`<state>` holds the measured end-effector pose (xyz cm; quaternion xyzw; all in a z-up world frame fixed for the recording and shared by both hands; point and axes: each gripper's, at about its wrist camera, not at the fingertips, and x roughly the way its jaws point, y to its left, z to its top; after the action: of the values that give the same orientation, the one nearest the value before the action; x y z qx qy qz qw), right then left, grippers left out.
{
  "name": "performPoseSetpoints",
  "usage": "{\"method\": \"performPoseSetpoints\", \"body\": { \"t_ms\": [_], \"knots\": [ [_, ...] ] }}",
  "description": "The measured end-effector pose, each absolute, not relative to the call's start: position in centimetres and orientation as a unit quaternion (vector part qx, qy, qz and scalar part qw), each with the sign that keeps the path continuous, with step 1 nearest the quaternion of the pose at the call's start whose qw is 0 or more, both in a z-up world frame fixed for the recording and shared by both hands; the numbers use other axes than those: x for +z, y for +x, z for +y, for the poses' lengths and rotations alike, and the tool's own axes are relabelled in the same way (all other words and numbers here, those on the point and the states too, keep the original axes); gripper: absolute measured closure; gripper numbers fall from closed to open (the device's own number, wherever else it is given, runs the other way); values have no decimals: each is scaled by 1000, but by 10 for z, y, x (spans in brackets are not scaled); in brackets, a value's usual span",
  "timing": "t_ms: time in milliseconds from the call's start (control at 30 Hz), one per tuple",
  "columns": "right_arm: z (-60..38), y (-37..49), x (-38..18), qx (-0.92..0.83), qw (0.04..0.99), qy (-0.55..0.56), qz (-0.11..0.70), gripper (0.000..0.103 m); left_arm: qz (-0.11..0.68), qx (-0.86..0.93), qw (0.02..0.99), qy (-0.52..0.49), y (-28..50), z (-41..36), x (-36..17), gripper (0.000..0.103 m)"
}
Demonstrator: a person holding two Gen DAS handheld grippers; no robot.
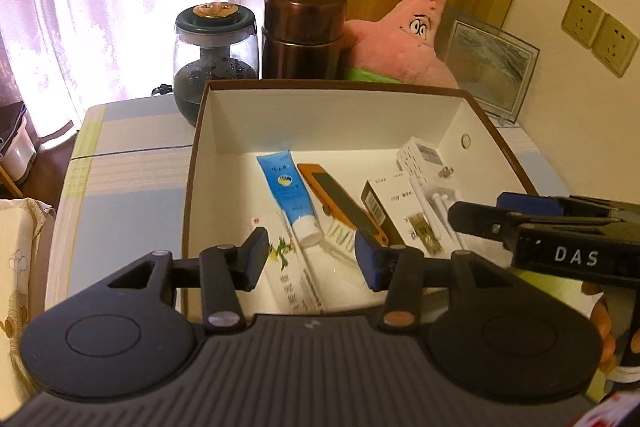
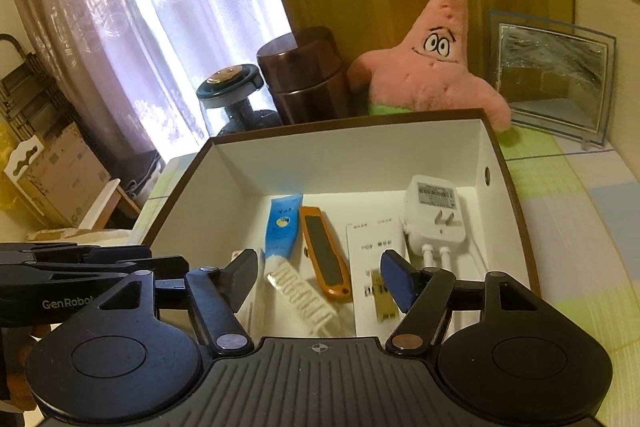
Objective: Organize rigid objects
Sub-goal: 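Withdraw both open grippers from the brown box toward the remaining items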
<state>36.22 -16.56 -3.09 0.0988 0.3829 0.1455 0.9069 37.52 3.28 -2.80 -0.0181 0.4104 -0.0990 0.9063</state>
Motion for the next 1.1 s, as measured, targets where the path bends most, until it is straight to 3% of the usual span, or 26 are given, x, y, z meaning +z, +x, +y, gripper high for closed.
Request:
{"method": "performPoseSetpoints", "body": {
  "t_ms": [1100],
  "knots": [
    [-184,222,-56,133,888,114,426,38,445,-88,891,-30,237,42,-50,60]
  ]
}}
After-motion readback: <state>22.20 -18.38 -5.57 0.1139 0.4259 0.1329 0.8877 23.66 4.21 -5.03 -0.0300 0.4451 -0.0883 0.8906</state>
